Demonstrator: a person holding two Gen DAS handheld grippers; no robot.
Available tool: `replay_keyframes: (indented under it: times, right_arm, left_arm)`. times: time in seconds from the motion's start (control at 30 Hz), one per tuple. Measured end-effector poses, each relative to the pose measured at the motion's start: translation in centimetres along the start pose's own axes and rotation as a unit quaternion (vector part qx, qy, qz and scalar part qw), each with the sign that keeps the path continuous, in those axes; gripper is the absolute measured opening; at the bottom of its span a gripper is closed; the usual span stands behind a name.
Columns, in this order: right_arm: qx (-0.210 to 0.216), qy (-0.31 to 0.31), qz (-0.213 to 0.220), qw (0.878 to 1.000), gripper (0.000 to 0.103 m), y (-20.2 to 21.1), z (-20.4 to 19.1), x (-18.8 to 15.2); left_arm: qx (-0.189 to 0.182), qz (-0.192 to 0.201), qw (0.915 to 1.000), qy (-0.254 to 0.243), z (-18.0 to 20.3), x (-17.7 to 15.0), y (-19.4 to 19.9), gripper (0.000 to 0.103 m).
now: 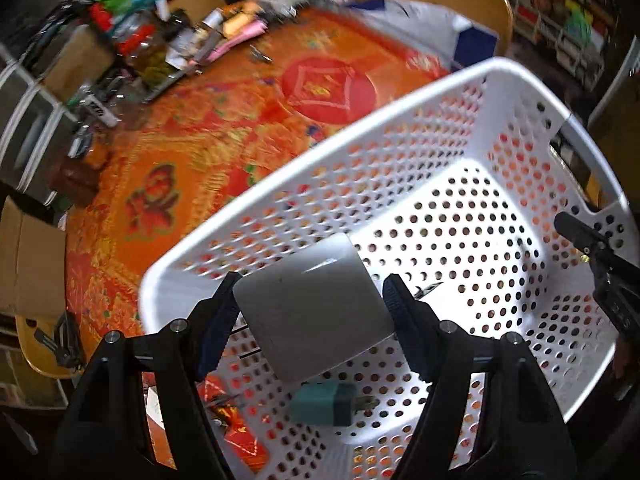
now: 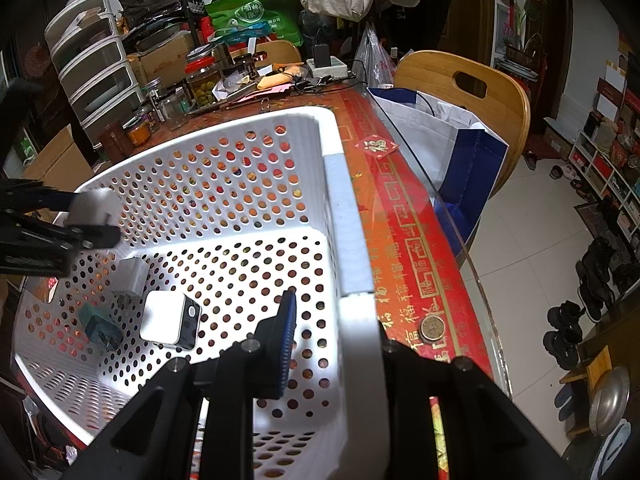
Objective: Organize rigid objects
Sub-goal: 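Carry the white charger into the basket and release it, then grasp the black adapter with cable using the left tool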
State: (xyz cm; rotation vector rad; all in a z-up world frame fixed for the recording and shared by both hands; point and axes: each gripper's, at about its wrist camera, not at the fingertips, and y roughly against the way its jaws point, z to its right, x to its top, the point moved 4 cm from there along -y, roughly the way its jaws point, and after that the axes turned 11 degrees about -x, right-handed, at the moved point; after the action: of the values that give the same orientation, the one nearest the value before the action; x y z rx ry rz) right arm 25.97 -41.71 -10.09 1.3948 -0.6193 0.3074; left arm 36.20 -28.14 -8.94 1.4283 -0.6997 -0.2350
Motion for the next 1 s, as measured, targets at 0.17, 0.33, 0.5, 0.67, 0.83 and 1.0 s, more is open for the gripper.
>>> replay_keyframes:
  times: [0.17,0.33,0.5,0.67,0.83,1.0]
  right_arm:
    - [0.001,0.002,-0.002,1.000,0.023,0.0,-0.4,0.1]
    - [0.003,0.005,-0.007,1.000,0.024,-0.1,-0.4,0.0]
    - [0.007,0.004,-0.006,1.000,0.024,-0.1,-0.3,-0.1]
    - [0.008,0.004,-0.006,1.000,0.024,-0.1,-0.2,-0.2]
    - [0.008,0.004,-0.006,1.000,0.024,-0.1,-0.2,-0.2]
    - [0.007,0.003,-0.007,1.000,0.024,-0.2,-0.1,-0.1]
  left_arm:
    - [0.000,-0.057,0.9984,-0.008,0.8,1.1,-3.7,0.070]
    - [-0.016,-0.062,0.9979,0.001,-0.1,1.6,-4.3,0.072]
    - [-0.017,0.062,0.9979,0.013,-3.1,-0.8,3.9,0.078]
    - [0.009,0.187,0.9790,0.079,-11.2,-8.3,11.8,0.103]
    - [0.055,0.176,0.9729,0.140,-18.8,-13.4,8.4,0.103]
    - [0.012,0.101,0.9788,0.178,-22.7,-14.4,-0.1,0.103]
